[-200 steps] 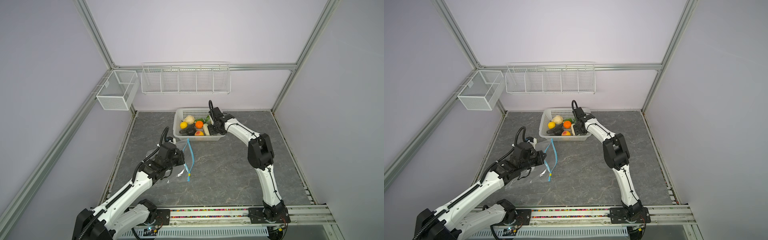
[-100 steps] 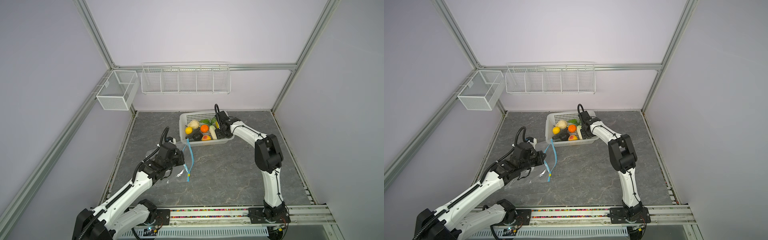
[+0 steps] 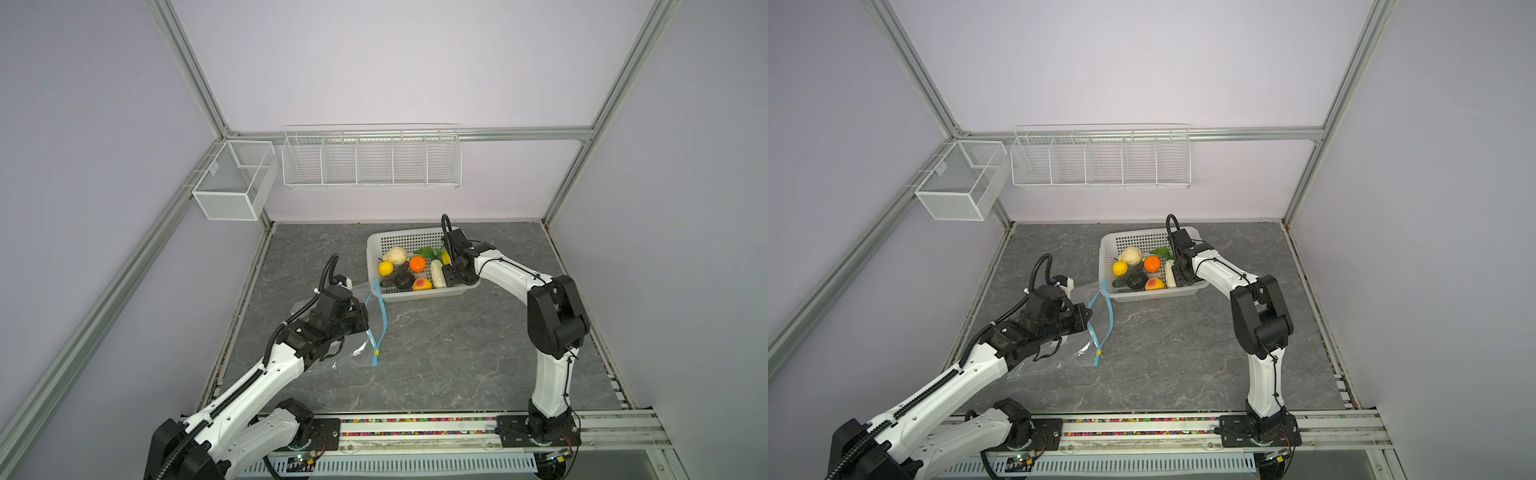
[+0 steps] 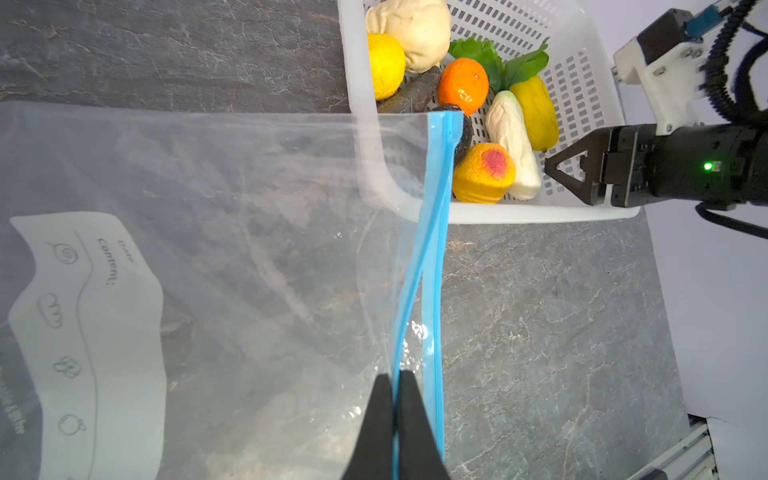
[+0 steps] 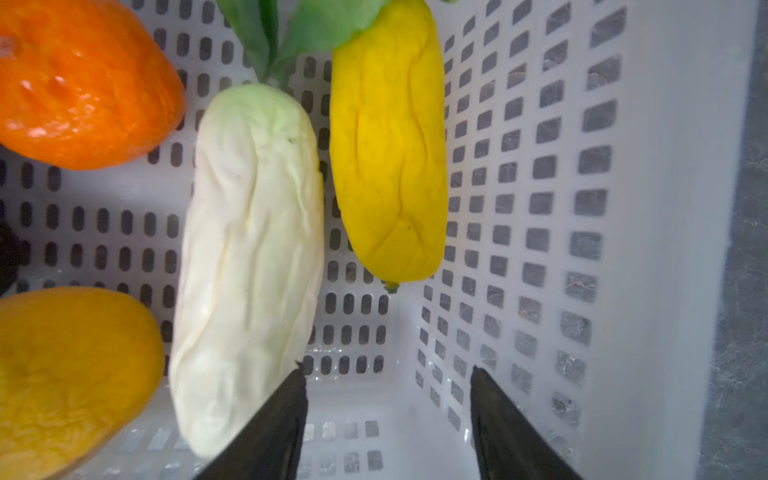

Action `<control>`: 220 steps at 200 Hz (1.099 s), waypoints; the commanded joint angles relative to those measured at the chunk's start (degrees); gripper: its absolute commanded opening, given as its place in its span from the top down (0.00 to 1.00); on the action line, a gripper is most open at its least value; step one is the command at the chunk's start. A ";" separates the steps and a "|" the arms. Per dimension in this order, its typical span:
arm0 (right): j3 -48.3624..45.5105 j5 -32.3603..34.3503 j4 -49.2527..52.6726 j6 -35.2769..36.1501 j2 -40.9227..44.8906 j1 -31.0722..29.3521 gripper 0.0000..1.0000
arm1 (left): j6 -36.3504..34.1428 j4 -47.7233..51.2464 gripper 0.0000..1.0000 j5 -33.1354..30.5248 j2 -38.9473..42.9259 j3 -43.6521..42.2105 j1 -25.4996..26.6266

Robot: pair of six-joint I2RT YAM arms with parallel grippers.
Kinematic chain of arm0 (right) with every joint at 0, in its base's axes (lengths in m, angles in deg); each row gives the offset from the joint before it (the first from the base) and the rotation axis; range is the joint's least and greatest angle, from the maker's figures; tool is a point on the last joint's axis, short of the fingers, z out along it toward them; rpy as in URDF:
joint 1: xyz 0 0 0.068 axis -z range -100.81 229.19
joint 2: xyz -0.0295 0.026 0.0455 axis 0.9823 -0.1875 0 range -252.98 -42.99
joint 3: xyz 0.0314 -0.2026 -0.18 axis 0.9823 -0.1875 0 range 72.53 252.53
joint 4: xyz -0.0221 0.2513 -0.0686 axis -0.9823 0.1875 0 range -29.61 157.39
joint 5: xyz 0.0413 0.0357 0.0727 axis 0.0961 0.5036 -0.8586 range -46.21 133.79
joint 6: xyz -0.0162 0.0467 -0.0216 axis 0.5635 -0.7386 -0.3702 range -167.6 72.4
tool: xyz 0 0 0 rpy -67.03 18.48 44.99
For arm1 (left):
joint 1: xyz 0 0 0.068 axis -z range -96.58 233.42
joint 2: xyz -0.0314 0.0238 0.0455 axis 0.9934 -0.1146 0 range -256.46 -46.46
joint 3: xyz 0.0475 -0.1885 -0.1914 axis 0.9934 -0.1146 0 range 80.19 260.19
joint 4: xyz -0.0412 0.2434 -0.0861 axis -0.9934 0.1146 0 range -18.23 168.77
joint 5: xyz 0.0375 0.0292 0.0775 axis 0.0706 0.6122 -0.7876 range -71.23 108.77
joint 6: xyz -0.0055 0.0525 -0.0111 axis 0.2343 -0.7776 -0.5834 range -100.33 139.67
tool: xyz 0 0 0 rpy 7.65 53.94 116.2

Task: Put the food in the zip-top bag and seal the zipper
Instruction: 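Hold the bag with the left gripper while the right reaches toward the white radish, then shift the right gripper to the orange tangerine and close on it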

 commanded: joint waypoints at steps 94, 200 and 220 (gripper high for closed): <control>-9.37 -3.61 -0.60 -3.45 10.20 0.22 0.36 | -0.88 1.31 1.00 1.92 0.60 2.15 -0.25; 3.24 -12.47 -7.14 2.84 0.56 -3.52 0.34 | -0.49 -0.70 1.00 4.15 -0.90 2.02 -0.25; 6.61 -12.20 -7.74 4.42 -3.50 -3.64 0.32 | -0.72 -1.24 1.00 4.41 -1.50 2.17 -0.25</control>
